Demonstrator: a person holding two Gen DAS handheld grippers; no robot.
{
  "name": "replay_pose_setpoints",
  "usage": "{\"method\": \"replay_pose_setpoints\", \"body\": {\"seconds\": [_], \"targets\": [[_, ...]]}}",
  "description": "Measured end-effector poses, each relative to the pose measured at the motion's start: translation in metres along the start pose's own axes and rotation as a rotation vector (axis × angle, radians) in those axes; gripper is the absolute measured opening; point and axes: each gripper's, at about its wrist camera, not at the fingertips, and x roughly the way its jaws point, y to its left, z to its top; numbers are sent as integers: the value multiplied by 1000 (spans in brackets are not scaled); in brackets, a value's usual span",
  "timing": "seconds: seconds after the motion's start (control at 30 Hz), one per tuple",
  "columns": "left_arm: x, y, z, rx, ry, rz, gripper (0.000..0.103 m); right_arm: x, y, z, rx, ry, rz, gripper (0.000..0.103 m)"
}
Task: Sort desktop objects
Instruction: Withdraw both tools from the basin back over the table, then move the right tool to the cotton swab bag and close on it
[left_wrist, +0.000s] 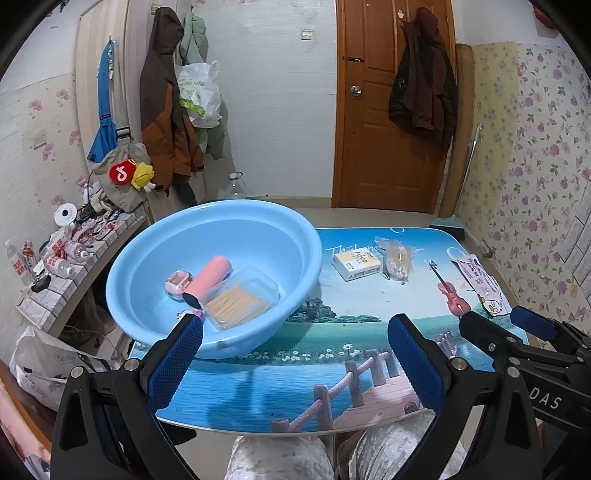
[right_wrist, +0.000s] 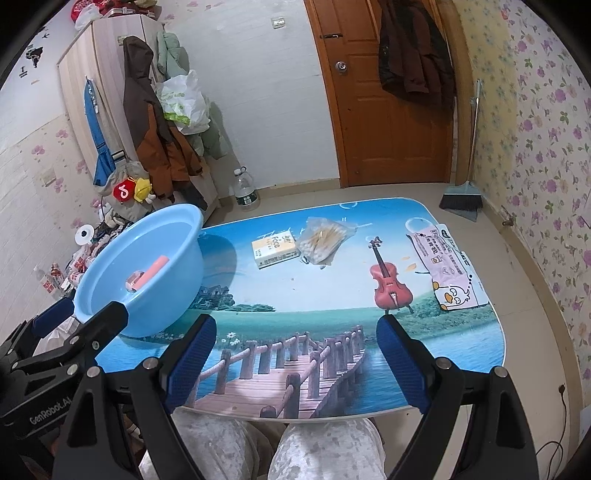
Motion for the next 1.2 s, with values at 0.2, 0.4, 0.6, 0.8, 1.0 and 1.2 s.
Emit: {"method": "replay_pose_setpoints", "body": {"seconds": [0.2, 0.4, 0.6, 0.8, 1.0, 1.2], "targets": [[5, -8, 0, 12, 9, -12, 102, 4, -7, 0, 7, 1, -14, 90], [10, -21, 5, 38, -4, -29, 102, 5, -21, 7, -11, -11, -49, 90], [19, -43, 17, 86, -24, -64, 102, 1, -46, 24, -12, -40, -70, 90], [42, -70, 25, 127, -3, -97, 102, 12, -72, 44, -9, -36, -45, 90], [78, -89, 31, 156, 38, -96, 102, 31, -92, 64, -9, -36, -44, 90], [113, -107, 35, 197, 70, -97, 102, 58, -108, 79, -20, -14, -37, 90]]}}
